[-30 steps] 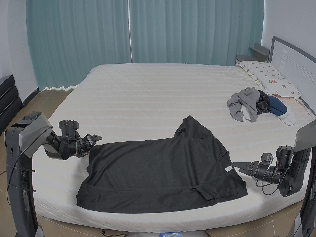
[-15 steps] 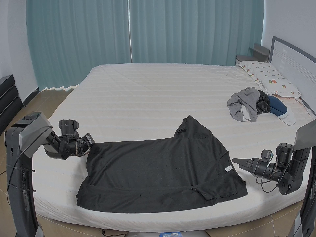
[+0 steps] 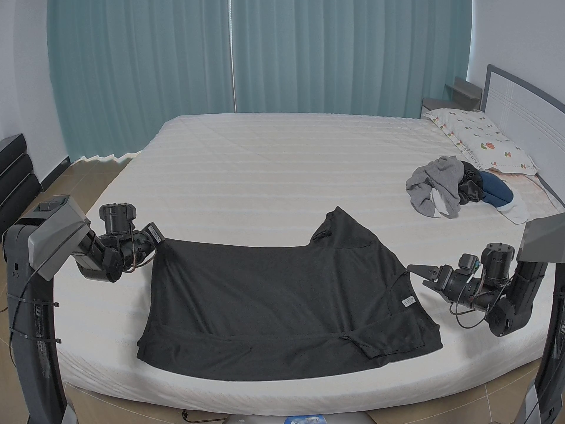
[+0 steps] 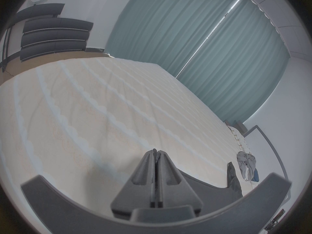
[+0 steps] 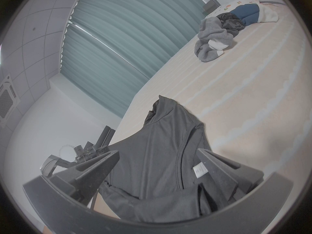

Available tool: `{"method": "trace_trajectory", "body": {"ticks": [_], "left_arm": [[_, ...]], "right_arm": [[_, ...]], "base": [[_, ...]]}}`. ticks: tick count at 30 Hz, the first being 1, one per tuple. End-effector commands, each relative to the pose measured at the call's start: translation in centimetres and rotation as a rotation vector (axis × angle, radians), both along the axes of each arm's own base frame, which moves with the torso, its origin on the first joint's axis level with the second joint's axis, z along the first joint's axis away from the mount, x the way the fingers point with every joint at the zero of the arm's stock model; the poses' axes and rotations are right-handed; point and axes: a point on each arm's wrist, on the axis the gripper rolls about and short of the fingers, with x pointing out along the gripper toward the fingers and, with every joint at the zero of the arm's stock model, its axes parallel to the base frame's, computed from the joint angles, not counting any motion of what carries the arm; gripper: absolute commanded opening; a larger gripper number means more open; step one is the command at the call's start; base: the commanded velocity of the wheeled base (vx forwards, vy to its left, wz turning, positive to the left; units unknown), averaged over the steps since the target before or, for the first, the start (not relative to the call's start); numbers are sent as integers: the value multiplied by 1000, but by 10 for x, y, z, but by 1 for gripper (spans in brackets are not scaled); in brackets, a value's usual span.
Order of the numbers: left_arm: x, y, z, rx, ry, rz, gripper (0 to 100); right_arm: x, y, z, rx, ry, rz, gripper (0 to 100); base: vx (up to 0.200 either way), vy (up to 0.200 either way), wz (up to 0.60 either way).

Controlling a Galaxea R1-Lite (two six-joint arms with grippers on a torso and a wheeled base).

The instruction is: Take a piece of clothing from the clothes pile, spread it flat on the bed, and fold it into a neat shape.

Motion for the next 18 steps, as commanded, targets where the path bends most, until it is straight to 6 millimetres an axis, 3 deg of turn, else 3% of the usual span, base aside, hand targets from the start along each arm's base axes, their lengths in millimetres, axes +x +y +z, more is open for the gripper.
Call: {"method": "trace_trajectory", "body": {"ticks": [1, 18], "left_arm": [[-4, -2, 7, 6, -12, 1, 0], [-9, -3, -1, 3, 23, -4, 0]], "right_arm": [[36, 26, 13, -30, -38, -21, 100], [130, 78, 16, -177, 24, -77, 100]], "base": [[0, 0, 0], [0, 0, 0]]}}
